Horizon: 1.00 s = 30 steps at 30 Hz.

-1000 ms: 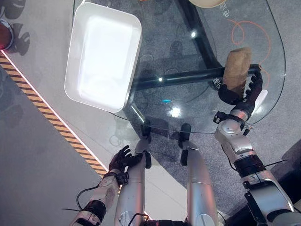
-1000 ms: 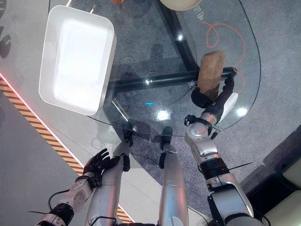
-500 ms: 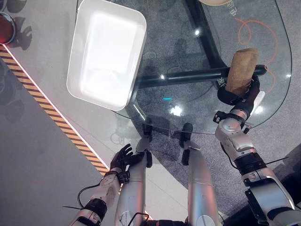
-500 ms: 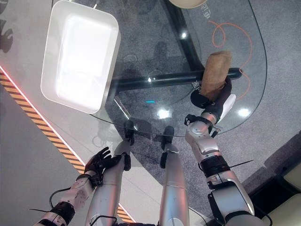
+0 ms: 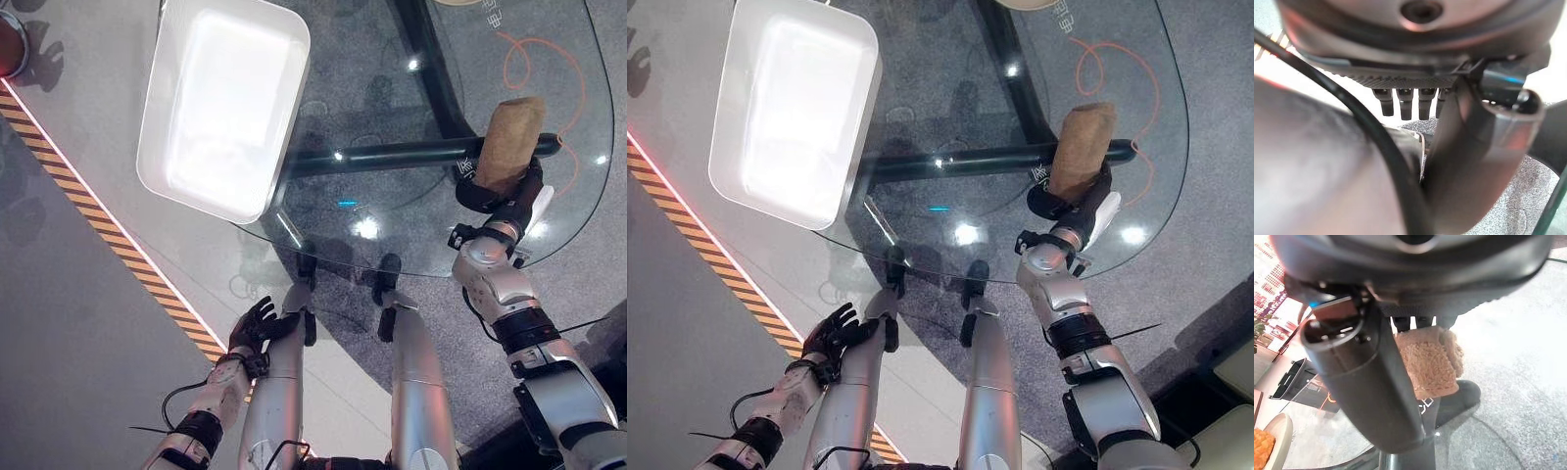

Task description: Wipe the table with a cloth and put it in the basket.

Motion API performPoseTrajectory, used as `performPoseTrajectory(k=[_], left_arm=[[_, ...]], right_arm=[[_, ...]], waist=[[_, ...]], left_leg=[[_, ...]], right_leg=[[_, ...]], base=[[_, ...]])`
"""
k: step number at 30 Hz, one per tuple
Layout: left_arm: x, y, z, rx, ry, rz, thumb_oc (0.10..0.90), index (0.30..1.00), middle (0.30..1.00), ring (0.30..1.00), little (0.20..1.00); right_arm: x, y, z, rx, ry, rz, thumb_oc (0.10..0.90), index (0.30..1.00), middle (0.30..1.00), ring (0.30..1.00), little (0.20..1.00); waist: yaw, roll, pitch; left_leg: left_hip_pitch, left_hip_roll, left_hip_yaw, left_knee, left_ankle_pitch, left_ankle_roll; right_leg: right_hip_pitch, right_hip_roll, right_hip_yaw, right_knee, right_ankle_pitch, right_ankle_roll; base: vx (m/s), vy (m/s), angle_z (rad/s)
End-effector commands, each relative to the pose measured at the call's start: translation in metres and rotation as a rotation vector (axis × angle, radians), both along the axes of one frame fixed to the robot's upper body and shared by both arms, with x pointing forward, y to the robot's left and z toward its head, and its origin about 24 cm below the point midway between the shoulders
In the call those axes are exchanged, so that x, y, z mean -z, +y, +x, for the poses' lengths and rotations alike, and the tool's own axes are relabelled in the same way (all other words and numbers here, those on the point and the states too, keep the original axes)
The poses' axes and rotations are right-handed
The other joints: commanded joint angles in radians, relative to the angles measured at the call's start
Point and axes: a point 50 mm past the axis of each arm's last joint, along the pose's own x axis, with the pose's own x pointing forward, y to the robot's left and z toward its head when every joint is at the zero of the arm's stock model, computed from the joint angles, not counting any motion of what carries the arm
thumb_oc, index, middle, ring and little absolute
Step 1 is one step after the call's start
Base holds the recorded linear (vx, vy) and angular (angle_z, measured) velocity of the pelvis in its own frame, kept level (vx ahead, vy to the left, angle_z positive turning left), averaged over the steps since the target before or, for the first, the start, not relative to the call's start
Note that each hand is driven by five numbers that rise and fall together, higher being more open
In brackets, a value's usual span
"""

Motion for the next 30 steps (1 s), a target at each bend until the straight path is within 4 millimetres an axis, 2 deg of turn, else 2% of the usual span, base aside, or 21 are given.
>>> performPoseTrajectory(k=[1,10,30], left_arm=[[0.026,0.005,-0.032,-0.017,0.128,0.027,0.800,0.900,0.900,0.900,0.900],[0.025,0.003,-0.031,-0.017,0.121,0.024,0.800,0.900,0.900,0.900,0.900],[0.023,-0.001,-0.029,-0.022,0.104,0.008,0.800,0.900,0.900,0.900,0.900]], right_arm=[[-0.020,-0.003,0.000,-0.026,-0.048,-0.042,0.100,0.300,0.300,0.300,0.200],[-0.015,-0.004,0.000,-0.022,-0.028,-0.037,0.100,0.300,0.300,0.300,0.200],[-0.027,0.004,-0.002,-0.059,-0.091,-0.066,0.100,0.300,0.300,0.300,0.200]], waist=[[0.009,0.011,-0.011],[0.010,0.009,-0.011],[0.013,0.010,-0.011]], left_leg=[[-0.051,-0.058,0.024,0.190,-0.179,0.022],[-0.060,-0.062,0.019,0.185,-0.178,0.027],[-0.072,-0.063,0.016,0.185,-0.181,0.025]], right_leg=[[-0.008,0.037,-0.060,-0.161,0.136,0.008],[-0.021,0.040,-0.056,-0.163,0.141,0.010],[-0.034,0.037,-0.055,-0.156,0.139,0.016]], base=[[0.00,0.000,0.00],[0.00,0.000,0.00],[0.00,0.000,0.00]])
